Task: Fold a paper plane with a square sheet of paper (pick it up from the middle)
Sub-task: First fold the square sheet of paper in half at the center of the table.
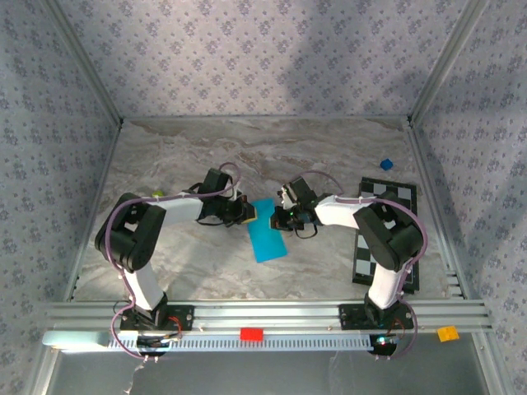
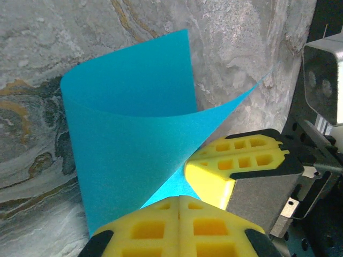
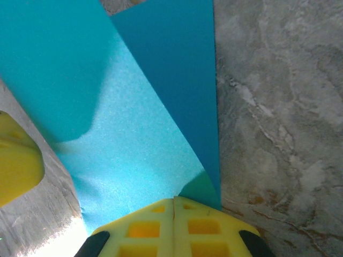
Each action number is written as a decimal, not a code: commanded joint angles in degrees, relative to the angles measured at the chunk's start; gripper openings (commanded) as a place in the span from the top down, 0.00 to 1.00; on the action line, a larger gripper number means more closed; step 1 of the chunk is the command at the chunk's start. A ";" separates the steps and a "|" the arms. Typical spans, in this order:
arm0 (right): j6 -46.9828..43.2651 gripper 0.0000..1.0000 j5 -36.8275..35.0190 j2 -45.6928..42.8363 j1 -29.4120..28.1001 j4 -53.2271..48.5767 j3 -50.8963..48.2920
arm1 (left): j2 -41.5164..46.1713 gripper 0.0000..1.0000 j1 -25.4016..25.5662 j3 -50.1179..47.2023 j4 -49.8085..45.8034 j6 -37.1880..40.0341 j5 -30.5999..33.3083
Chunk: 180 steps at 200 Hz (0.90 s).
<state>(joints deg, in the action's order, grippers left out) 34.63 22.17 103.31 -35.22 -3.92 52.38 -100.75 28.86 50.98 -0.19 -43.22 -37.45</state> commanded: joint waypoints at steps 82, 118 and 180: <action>0.35 1.00 -6.52 4.97 0.24 -9.82 -4.31 | -5.30 0.96 -2.46 -3.82 2.79 5.34 2.38; 0.90 1.00 -7.22 4.81 0.19 -9.97 -4.38 | -4.49 0.94 -3.52 -4.66 3.51 4.84 1.09; 0.73 1.00 -7.49 4.45 0.15 -10.26 -4.46 | -3.62 0.92 -4.05 2.67 1.07 5.08 -1.99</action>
<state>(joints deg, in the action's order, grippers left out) 35.11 22.26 103.26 -35.22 -3.29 52.01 -104.64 25.61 49.80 2.28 -39.79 -38.30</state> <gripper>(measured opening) 0.050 0.080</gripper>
